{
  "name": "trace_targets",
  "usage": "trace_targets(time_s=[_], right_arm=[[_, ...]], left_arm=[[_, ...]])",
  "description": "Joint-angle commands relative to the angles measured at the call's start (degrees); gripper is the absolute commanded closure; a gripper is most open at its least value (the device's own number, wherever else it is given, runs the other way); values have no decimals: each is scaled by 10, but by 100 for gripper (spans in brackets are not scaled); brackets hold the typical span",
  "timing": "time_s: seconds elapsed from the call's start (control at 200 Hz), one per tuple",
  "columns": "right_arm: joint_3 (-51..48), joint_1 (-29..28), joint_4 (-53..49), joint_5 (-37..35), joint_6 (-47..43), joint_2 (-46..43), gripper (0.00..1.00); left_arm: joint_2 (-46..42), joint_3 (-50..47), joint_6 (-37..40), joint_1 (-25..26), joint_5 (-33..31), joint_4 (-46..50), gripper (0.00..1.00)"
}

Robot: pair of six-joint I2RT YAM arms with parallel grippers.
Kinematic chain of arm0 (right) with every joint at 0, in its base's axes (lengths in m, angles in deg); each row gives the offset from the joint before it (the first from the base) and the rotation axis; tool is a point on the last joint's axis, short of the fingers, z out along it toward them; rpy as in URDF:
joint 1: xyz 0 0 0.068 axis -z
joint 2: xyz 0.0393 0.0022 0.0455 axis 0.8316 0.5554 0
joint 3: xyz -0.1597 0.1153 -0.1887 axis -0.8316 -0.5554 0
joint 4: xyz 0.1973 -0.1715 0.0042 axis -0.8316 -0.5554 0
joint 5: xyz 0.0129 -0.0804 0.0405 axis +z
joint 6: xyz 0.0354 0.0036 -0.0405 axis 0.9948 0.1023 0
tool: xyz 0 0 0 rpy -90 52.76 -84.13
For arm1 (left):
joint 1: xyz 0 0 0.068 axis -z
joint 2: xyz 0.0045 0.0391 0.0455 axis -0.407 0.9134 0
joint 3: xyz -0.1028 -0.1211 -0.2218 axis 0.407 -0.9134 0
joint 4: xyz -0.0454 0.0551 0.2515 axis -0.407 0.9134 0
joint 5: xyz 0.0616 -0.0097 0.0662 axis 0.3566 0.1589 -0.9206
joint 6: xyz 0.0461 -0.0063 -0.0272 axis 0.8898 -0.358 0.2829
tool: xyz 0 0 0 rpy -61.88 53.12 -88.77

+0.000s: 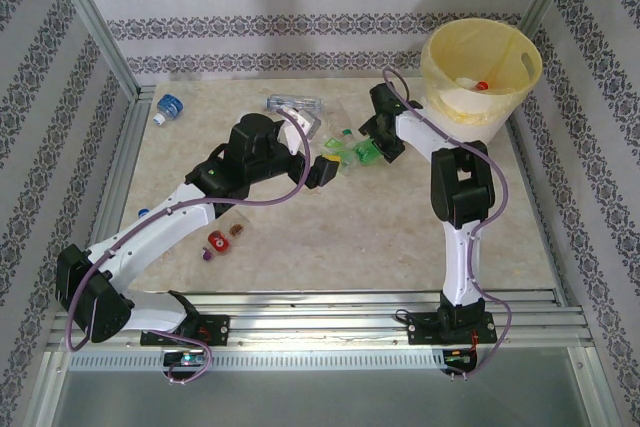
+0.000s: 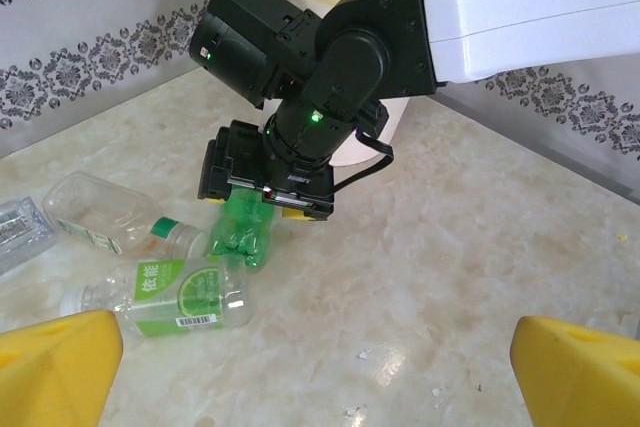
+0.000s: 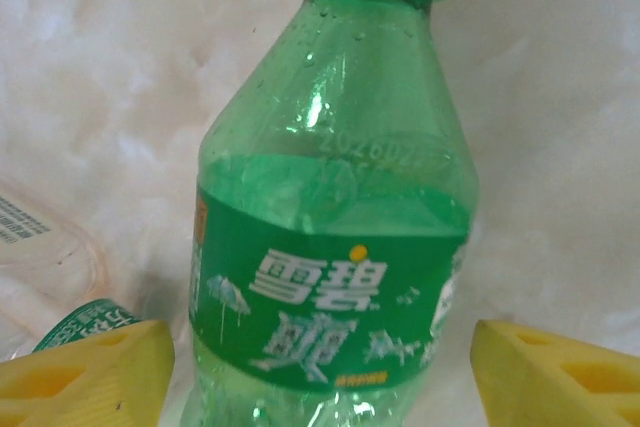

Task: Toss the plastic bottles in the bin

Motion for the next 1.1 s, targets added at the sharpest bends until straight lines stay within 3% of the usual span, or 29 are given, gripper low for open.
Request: trace_targets(time_s=[0.0, 0.36, 0.485, 0.664, 1.094], right_arm=[[30, -8, -37, -14, -28, 19, 24], [18, -17, -48, -4, -85, 30, 32], [9, -23, -56, -4, -115, 23, 42], [-33, -37, -55, -20, -145, -16, 54], [-138, -92, -56, -41, -204, -130, 63]], left_arm=[[-9, -2, 9, -7, -1, 11, 0], [24, 29, 18, -9, 21, 11, 0], [30, 30, 15, -10, 24, 3, 0], [35, 28, 15, -10, 25, 1, 0], [50, 31, 9, -15, 28, -17, 0]])
